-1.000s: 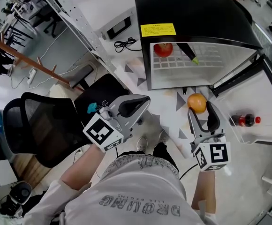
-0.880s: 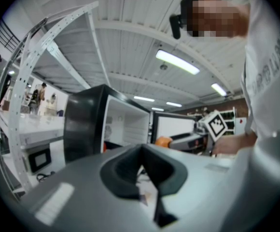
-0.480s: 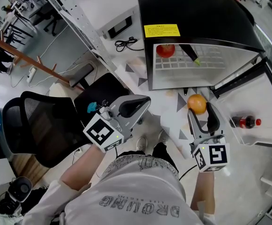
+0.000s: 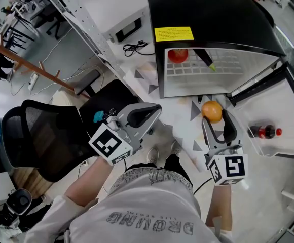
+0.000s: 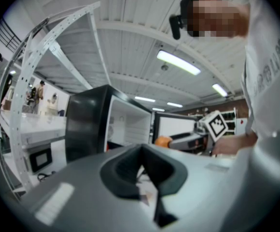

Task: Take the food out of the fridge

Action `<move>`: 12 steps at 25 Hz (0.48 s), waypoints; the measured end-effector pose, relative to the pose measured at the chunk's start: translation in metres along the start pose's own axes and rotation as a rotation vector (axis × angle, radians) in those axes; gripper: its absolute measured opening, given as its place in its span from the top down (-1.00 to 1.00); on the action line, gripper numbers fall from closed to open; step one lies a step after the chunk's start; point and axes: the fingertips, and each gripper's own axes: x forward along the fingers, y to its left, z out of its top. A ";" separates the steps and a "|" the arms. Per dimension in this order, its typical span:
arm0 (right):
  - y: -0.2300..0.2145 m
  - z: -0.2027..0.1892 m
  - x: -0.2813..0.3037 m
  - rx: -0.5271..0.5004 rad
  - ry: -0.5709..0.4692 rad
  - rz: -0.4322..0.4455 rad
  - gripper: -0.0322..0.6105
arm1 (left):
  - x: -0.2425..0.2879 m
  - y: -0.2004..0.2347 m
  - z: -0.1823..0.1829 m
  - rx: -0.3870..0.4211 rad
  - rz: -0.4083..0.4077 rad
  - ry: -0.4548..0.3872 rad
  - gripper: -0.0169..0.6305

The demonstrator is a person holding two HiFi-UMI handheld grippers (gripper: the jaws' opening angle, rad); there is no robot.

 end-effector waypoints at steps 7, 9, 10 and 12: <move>-0.001 -0.002 0.001 0.000 0.003 0.003 0.06 | 0.002 0.000 0.000 -0.001 0.000 -0.003 0.93; -0.001 -0.002 0.003 -0.001 0.006 0.005 0.06 | 0.003 0.000 -0.001 -0.002 0.000 -0.001 0.93; -0.001 -0.003 0.003 -0.004 0.007 0.006 0.06 | 0.004 0.000 -0.001 -0.003 0.000 -0.001 0.93; -0.002 -0.003 0.004 -0.014 0.009 0.005 0.06 | 0.005 0.001 -0.001 -0.003 0.001 0.000 0.93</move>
